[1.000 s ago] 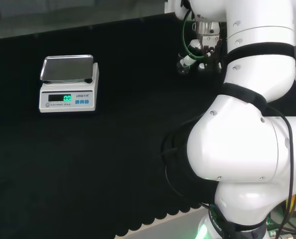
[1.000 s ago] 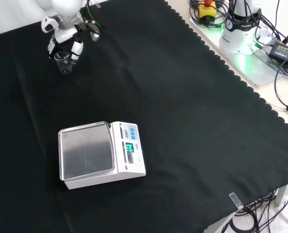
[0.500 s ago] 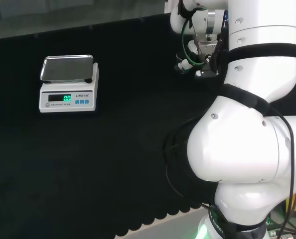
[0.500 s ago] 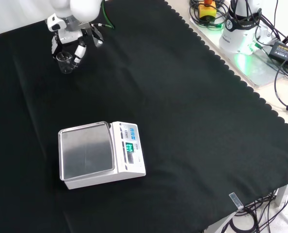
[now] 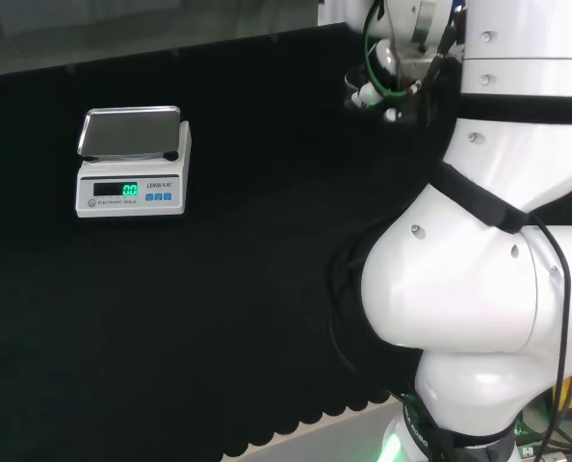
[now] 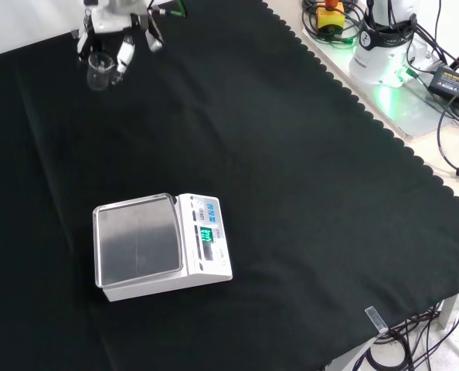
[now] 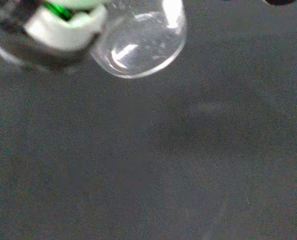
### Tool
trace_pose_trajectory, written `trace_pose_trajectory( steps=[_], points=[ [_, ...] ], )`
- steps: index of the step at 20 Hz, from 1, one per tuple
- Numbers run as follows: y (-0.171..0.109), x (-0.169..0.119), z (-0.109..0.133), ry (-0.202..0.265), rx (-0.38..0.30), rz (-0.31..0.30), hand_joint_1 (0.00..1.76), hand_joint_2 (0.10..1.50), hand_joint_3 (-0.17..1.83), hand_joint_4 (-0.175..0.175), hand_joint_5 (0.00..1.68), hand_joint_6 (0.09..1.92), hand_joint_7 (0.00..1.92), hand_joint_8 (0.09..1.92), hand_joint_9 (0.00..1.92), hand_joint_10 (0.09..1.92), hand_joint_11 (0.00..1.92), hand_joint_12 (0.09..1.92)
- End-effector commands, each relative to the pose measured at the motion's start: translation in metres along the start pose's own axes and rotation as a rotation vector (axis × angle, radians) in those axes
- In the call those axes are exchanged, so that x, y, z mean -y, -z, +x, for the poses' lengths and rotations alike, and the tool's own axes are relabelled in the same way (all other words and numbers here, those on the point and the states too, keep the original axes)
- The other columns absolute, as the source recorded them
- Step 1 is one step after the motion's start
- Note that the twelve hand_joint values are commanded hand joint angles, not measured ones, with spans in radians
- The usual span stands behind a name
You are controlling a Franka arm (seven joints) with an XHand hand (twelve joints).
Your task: Pick up the beaker.
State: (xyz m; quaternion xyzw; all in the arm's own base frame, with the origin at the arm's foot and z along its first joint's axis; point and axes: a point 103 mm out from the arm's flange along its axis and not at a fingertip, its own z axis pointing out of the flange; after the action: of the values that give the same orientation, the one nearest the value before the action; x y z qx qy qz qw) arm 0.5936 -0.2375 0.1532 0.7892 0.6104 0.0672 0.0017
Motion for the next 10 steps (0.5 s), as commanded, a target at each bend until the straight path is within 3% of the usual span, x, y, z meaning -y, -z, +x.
trace_pose_trajectory(
  steps=[1,5,10],
  points=[
    [0.108,0.062,0.025,0.055,-0.154,-0.043,1.14,0.58,0.77,0.175,1.33,0.63,1.68,0.25,1.65,0.27,0.98,1.15],
    [0.15,0.102,0.057,0.079,-0.201,-0.012,1.15,0.56,0.8,0.175,1.34,0.62,1.7,0.24,1.68,0.26,0.98,1.15],
    [0.188,0.149,0.097,0.11,-0.321,0.028,1.16,0.53,0.84,0.175,1.36,0.61,1.72,0.22,1.7,0.25,0.99,1.15]
  ],
)
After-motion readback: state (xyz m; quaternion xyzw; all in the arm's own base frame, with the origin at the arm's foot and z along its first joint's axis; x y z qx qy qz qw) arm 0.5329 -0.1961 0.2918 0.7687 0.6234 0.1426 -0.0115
